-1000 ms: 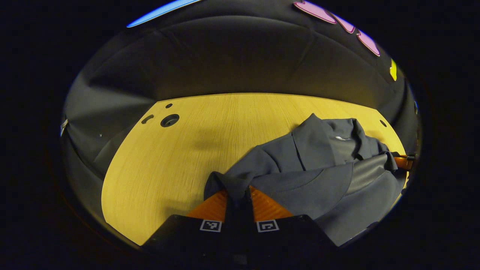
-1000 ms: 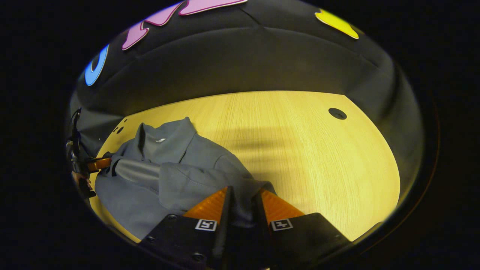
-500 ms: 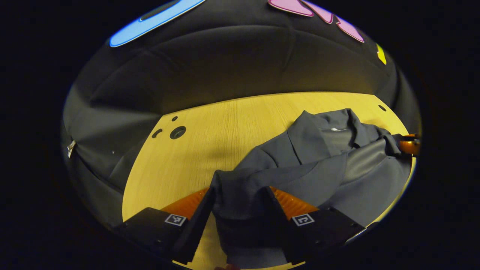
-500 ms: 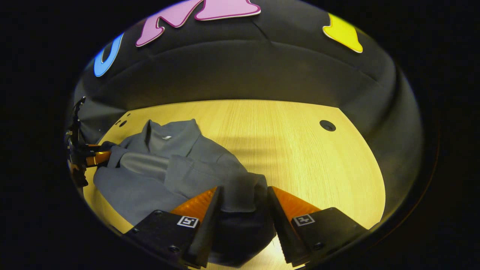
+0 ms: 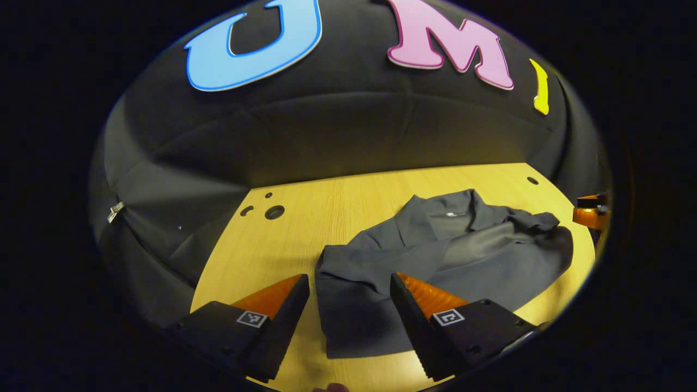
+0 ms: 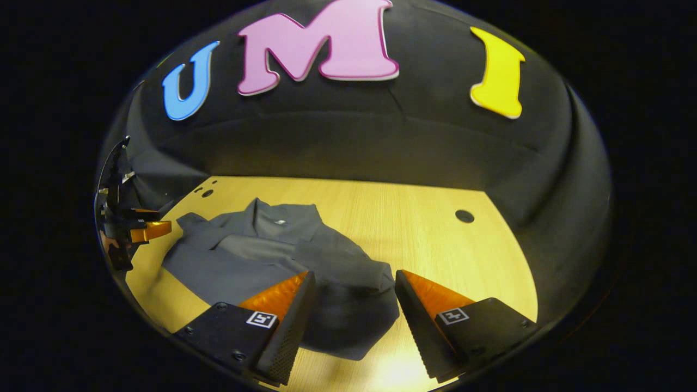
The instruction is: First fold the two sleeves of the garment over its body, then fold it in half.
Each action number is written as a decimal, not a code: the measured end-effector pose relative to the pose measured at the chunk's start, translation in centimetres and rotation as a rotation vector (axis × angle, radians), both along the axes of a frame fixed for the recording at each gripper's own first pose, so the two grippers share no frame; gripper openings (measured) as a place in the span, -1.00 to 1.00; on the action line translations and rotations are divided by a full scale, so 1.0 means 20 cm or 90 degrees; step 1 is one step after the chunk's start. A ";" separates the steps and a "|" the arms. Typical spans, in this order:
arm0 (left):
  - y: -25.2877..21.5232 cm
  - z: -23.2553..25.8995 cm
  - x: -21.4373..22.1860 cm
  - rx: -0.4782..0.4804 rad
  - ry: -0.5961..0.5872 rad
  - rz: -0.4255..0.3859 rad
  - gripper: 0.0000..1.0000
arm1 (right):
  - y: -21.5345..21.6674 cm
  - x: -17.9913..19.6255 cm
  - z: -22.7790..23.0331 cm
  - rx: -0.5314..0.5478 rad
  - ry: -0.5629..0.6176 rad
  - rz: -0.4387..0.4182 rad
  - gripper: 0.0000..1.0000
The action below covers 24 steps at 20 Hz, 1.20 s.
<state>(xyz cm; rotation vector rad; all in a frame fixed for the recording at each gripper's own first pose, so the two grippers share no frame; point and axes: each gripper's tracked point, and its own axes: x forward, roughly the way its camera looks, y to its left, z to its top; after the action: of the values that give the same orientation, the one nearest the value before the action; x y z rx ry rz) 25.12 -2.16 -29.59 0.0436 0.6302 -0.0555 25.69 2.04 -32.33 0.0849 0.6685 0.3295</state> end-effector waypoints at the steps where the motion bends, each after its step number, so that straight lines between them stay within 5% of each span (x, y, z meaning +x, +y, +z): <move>1: -0.01 0.05 -0.04 -0.006 -0.013 -0.001 0.89 | 0.02 -0.03 0.07 0.005 -0.014 0.005 0.82; 9: -0.08 0.33 -0.56 -0.025 -0.080 -0.022 0.88 | 0.24 -0.36 0.40 0.043 -0.073 0.062 0.82; 16: 0.00 0.35 -0.92 -0.055 -0.070 0.031 0.89 | 0.36 -0.68 0.42 0.048 -0.027 0.086 0.80; 24: 0.04 0.33 -1.11 -0.051 -0.066 0.013 0.89 | 0.36 -0.81 0.42 0.075 0.012 0.041 0.81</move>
<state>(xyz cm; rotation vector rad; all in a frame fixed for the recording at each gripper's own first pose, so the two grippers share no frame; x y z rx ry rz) 2.93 -1.28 -23.07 -0.0378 0.5246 -0.0580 9.49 9.26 -23.93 0.1790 0.6715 0.4310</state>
